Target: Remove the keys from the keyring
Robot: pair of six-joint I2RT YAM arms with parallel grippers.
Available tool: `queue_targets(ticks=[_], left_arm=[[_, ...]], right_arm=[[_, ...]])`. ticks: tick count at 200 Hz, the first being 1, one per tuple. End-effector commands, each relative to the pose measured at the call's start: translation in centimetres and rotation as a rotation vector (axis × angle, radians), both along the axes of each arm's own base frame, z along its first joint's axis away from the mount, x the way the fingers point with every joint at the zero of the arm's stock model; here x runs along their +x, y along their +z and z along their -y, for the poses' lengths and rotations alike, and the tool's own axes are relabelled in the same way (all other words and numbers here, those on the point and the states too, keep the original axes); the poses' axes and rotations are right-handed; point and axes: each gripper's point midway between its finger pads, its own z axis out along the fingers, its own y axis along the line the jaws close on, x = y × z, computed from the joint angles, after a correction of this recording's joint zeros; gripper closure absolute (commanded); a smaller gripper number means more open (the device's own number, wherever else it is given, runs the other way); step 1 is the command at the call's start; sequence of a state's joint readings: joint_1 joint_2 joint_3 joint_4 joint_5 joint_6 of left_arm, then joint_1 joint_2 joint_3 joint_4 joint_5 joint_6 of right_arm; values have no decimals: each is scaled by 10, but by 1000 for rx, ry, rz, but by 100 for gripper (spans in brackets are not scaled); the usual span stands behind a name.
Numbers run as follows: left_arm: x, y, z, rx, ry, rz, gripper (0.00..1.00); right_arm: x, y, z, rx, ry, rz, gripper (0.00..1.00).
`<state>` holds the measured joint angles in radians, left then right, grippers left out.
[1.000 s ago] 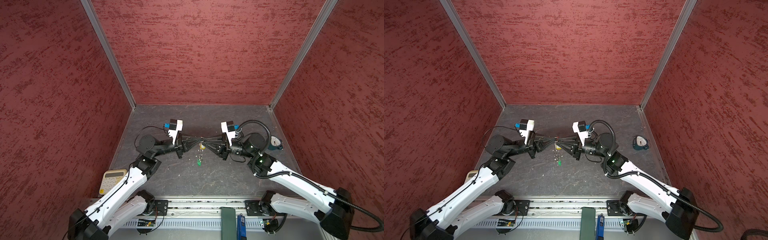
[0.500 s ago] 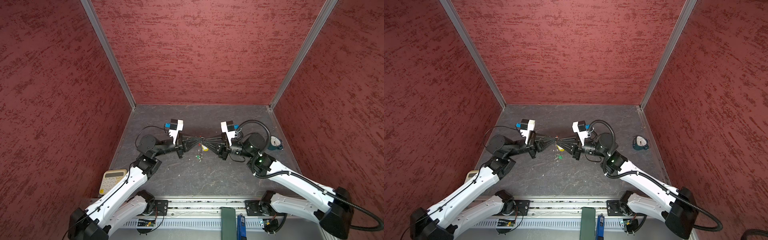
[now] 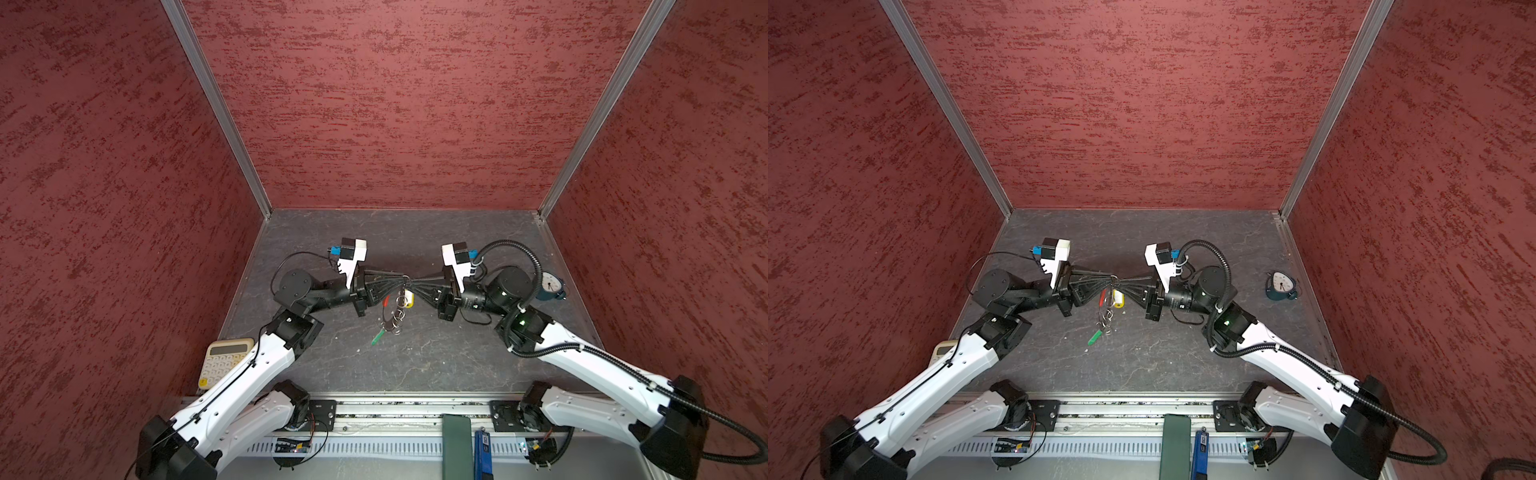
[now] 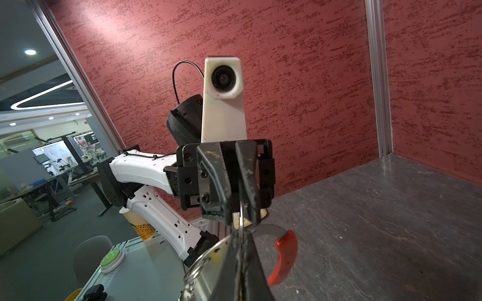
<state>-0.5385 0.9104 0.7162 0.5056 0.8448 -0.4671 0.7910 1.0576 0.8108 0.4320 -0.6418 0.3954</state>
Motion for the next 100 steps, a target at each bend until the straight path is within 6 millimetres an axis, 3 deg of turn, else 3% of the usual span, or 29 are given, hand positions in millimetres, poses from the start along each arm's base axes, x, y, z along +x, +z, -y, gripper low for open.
queue_targets(ticks=[1,14,37,72,100], left_arm=[[4,0,-2,13,32,-38,53],[2,0,-3,23,33,-51,44],[2,0,-4,58,38,-83,41],[6,-6,1,133,20,-162,40],[3,-4,8,225,-43,-216,49]], right_arm=[[-2,8,5,-44,-36,34,100],[2,1,7,-105,-67,30,100],[8,-13,10,-227,-108,26,100],[6,-22,15,-346,-106,43,100],[-1,-22,19,-397,-85,65,100]])
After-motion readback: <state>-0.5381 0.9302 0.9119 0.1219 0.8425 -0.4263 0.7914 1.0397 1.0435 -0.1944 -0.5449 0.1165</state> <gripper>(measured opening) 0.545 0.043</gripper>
